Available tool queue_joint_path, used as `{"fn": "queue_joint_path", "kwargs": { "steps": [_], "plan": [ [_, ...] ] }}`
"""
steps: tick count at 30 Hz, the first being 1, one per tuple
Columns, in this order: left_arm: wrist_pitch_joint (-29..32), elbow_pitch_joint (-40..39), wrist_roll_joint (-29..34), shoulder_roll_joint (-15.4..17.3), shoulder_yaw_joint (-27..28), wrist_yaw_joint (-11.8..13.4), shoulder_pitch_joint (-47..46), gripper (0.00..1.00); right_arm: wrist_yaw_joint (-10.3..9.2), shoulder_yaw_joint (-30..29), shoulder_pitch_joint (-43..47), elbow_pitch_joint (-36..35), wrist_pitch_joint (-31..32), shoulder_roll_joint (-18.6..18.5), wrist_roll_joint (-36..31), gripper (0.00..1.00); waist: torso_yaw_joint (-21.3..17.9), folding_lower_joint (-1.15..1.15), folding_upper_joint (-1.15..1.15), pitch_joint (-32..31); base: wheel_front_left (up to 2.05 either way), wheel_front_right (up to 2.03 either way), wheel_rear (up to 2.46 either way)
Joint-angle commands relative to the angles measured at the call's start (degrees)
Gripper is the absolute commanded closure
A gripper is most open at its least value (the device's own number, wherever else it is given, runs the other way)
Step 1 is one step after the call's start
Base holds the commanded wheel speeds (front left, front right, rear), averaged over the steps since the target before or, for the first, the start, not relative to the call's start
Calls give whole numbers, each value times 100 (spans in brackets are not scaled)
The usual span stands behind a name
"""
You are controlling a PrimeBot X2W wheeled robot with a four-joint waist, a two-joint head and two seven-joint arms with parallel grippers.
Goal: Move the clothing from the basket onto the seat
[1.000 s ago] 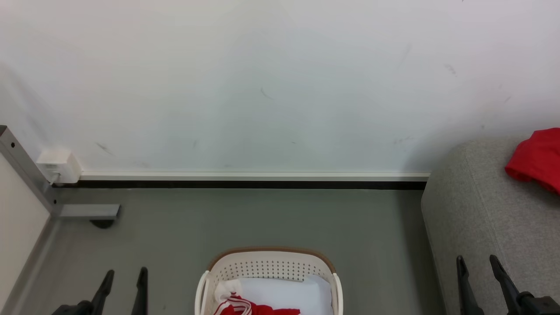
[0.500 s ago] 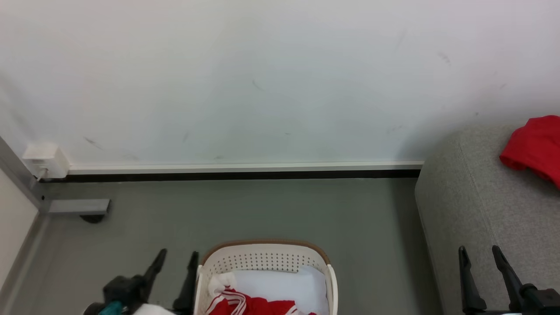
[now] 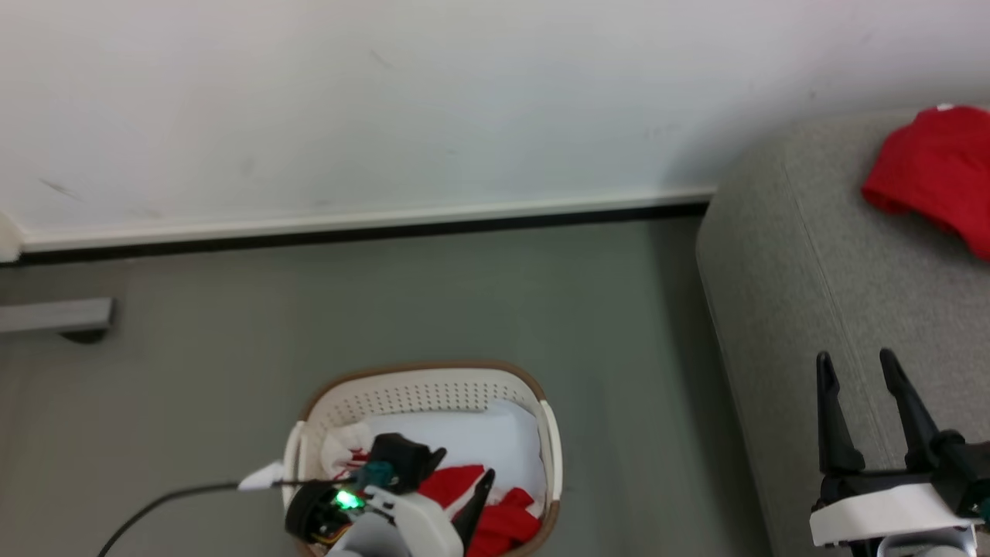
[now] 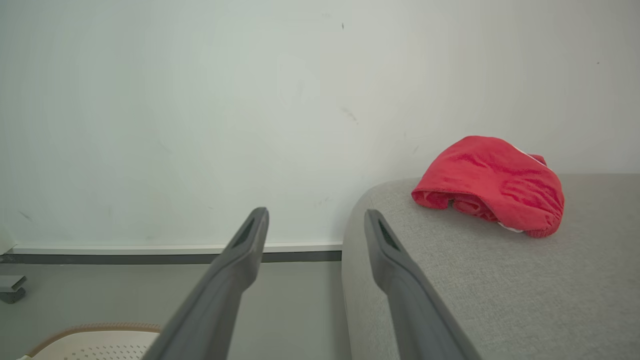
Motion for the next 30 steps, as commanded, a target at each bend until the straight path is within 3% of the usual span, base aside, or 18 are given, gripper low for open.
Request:
{"fn": "queue_joint_path", "kwargs": {
  "steps": [1,14,30],
  "plan": [
    [139,167,-120,39,-158,-11,-223,0,-12,-4,-146,-84,2,-9,-22,0,-324,-1,0,471,0,0,0],
    [698,1670,-347,169,-852,-3,-1418,0,-13,48,-707,-519,2,-7,224,0,-809,-1,0,1892,0,0,0],
    [505,2863,-473,188,-830,59,-2025,0,-13,111,-1005,-649,2,-7,359,0,-900,-1,0,2512,0,0,0]
  ]
}}
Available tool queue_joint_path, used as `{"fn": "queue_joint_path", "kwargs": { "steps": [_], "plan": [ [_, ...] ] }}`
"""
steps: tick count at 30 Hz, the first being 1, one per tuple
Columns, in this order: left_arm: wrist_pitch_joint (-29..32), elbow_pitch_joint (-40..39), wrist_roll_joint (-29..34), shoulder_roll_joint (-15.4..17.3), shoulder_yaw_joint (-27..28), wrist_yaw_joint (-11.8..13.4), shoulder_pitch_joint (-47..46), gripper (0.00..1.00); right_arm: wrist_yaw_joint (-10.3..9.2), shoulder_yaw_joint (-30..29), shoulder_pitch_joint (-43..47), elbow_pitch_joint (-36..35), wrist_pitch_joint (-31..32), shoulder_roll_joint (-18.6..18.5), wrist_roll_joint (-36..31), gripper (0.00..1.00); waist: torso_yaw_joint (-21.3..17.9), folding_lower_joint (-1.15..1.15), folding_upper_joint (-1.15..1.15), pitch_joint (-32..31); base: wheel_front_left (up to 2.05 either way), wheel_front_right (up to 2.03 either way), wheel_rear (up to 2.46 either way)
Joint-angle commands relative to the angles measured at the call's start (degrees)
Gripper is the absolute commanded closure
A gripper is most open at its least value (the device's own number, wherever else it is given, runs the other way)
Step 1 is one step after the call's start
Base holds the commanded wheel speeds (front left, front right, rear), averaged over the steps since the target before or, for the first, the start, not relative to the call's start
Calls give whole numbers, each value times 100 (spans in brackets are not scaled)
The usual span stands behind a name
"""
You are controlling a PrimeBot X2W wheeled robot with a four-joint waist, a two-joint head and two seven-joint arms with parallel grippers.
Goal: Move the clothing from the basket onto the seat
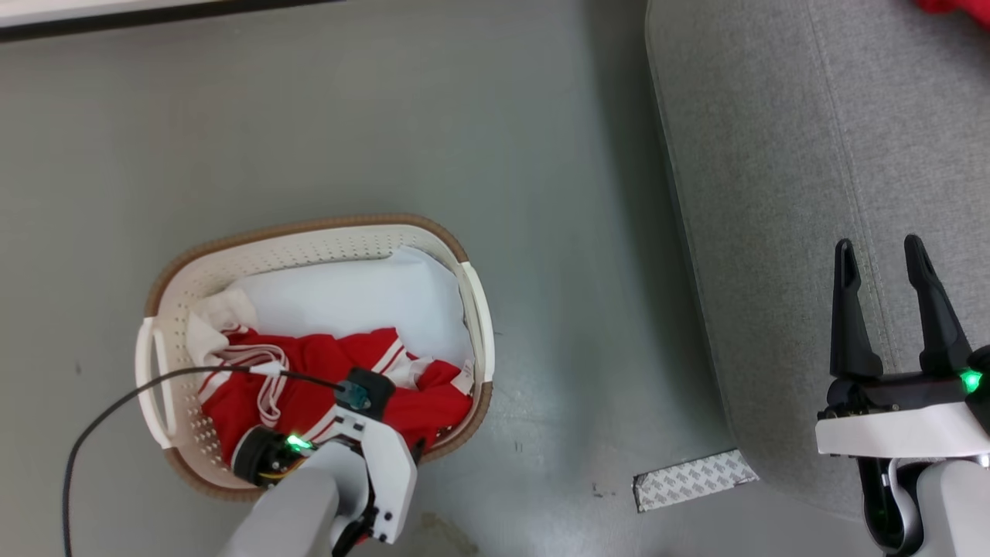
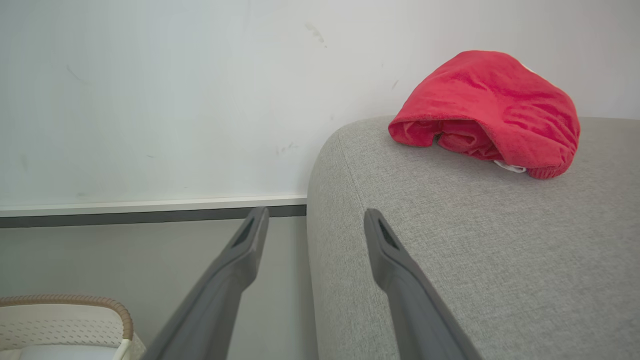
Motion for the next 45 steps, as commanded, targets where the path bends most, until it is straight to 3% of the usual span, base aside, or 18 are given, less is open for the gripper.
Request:
{"fn": "queue_joint_path", "kwargs": {
  "steps": [1,39,40,42,43,45],
  "plan": [
    [-47,68,-119,32,16,29,-86,0,-13,-2,-107,-33,3,-5,16,0,-12,-1,0,54,0,0,0],
    [-261,1150,64,183,-479,4,-1540,0,-13,98,-465,-371,3,-4,82,0,-368,-1,0,1537,0,0,0],
    [-300,1162,48,179,-486,2,-1556,22,-13,88,-472,-381,3,-3,71,0,-373,-1,0,1559,0,0,0],
    [-384,1175,55,158,-520,-1,-1583,91,-13,65,-477,-398,3,-3,42,0,-380,-1,0,1589,0,0,0],
    [-420,1186,32,143,-524,-7,-1588,100,-13,50,-480,-403,3,-3,39,0,-379,-1,0,1597,0,0,0],
    [-451,1215,-7,110,-553,-22,-1578,100,-13,13,-471,-396,3,-4,17,0,-357,-1,0,1574,0,0,0]
  ]
}}
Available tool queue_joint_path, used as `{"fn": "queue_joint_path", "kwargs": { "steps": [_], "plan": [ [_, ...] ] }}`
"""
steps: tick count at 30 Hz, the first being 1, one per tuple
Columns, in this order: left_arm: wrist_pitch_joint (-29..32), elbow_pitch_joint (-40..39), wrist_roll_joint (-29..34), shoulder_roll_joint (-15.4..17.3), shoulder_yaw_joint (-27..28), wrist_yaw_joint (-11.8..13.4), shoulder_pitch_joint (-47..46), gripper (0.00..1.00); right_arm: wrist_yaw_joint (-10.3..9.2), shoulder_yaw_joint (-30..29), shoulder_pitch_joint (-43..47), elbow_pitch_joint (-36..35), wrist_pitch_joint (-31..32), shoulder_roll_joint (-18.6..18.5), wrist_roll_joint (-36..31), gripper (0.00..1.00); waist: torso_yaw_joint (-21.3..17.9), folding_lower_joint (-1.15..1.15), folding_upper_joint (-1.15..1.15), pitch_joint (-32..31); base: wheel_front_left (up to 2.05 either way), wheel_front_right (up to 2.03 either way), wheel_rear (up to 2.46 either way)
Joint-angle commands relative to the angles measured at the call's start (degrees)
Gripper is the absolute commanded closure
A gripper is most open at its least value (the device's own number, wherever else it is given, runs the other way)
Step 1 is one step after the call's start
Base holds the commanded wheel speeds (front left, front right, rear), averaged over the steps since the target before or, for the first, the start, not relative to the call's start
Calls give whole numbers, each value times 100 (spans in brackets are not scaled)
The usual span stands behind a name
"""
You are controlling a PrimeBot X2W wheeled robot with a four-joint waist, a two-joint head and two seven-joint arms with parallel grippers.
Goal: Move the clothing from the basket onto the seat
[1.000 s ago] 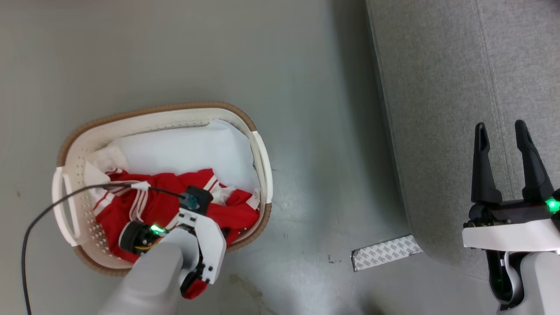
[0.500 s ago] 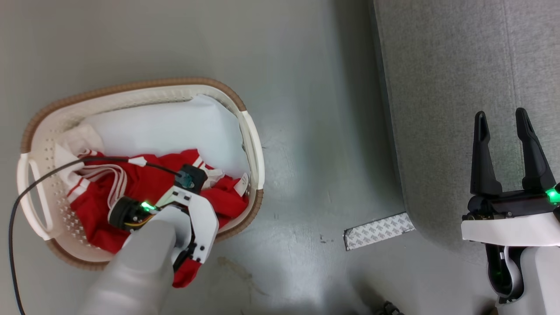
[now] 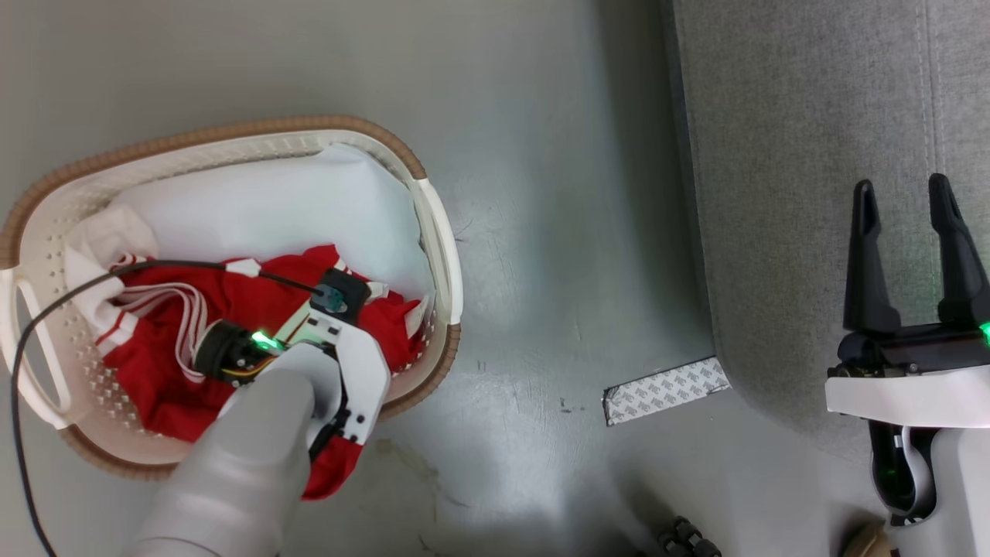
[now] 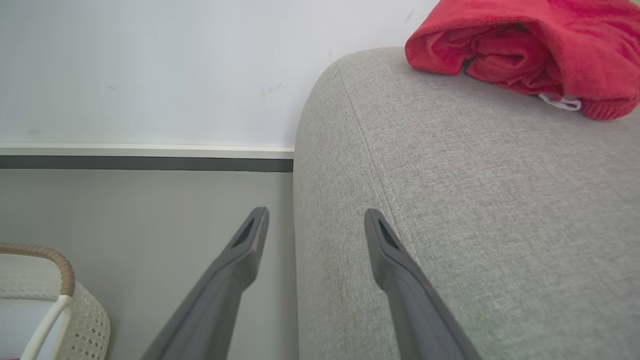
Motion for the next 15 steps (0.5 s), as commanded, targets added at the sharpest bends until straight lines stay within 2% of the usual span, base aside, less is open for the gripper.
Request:
{"fn": "queue_joint_path", "kwargs": {
  "steps": [1,5,15],
  "plan": [
    [-79,25,-92,-30,-11,-22,4,100,-13,-64,-27,10,3,-4,-34,0,41,0,0,-60,0,0,0],
    [-377,-9,-272,-78,77,-30,114,100,-13,-129,31,126,3,-3,-12,0,163,0,0,-331,0,0,0],
    [-1219,-456,-1063,-142,268,-46,757,100,-13,-349,269,422,3,-5,-32,0,557,0,0,-1452,0,0,0]
  ]
}}
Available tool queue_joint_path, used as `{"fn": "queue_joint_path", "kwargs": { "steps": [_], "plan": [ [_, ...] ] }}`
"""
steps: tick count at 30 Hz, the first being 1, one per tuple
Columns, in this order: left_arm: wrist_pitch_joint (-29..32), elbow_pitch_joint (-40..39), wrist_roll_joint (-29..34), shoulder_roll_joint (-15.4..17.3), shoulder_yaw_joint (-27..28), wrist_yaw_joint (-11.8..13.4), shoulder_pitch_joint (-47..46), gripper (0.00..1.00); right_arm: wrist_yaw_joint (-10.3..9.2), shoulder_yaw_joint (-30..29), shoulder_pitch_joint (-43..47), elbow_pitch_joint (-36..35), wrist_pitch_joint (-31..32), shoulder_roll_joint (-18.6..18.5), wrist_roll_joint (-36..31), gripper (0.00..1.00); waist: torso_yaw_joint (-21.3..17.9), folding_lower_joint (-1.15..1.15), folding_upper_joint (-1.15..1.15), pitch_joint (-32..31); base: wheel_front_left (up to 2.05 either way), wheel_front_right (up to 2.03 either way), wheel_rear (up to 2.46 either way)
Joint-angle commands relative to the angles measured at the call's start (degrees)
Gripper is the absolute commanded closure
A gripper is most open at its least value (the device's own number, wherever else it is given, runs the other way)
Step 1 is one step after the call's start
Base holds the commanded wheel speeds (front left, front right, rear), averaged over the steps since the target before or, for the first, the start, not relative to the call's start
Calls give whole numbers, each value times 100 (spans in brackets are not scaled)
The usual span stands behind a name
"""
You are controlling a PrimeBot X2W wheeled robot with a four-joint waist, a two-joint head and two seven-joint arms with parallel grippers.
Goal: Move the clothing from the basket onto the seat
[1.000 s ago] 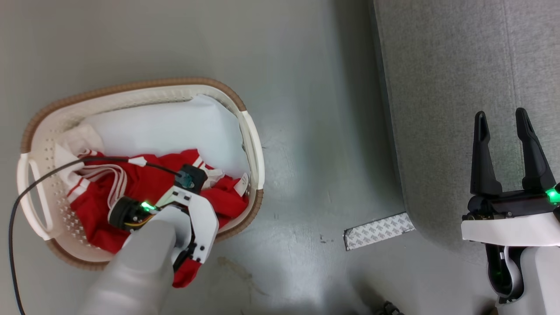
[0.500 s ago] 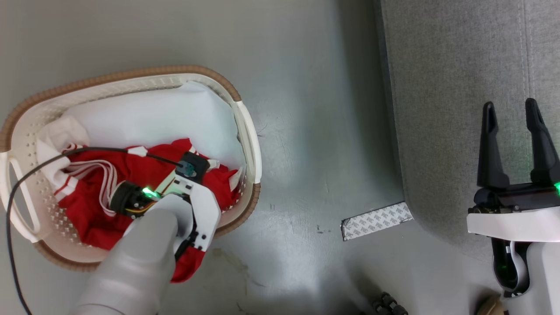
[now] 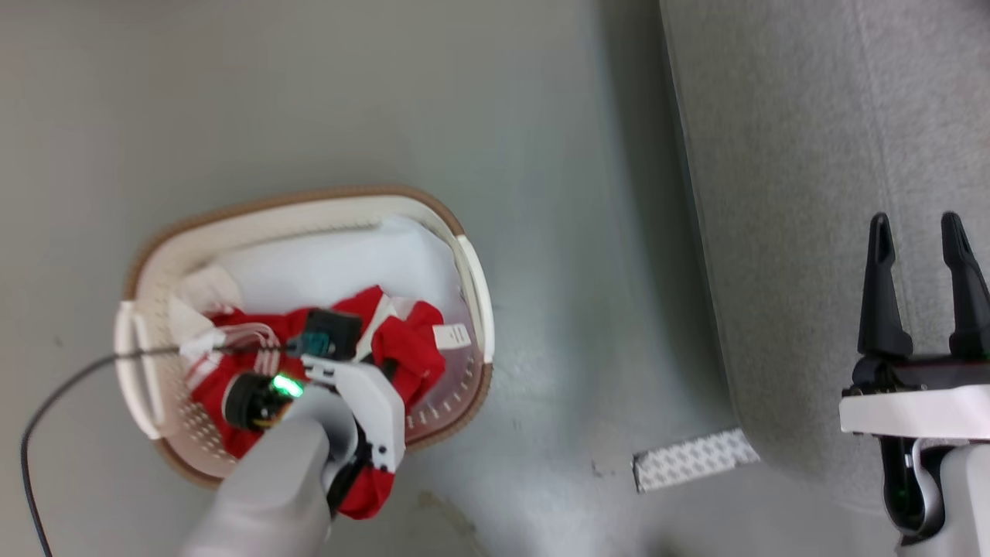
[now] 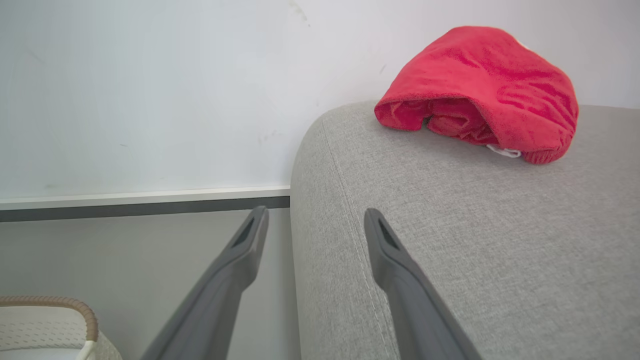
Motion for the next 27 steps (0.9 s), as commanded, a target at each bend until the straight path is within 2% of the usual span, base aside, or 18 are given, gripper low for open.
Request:
{"fn": "queue_joint_path", "kwargs": {
  "steps": [1,9,14,27],
  "plan": [
    [-86,-143,-201,22,-11,-12,225,100,-13,-74,127,68,3,-9,-38,0,240,0,0,-513,0,0,0],
    [-417,-981,-999,248,93,-6,1035,100,-13,-305,550,309,3,-11,-159,0,585,0,0,-1685,0,0,0],
    [-552,-1553,-1193,387,275,53,1473,100,-13,-397,838,422,3,-10,-212,0,802,0,0,-2350,0,0,0],
    [-528,-3608,-1356,981,641,761,2512,100,-13,-395,1303,548,4,-10,-405,0,1175,0,0,-3555,0,0,0]
  ]
}}
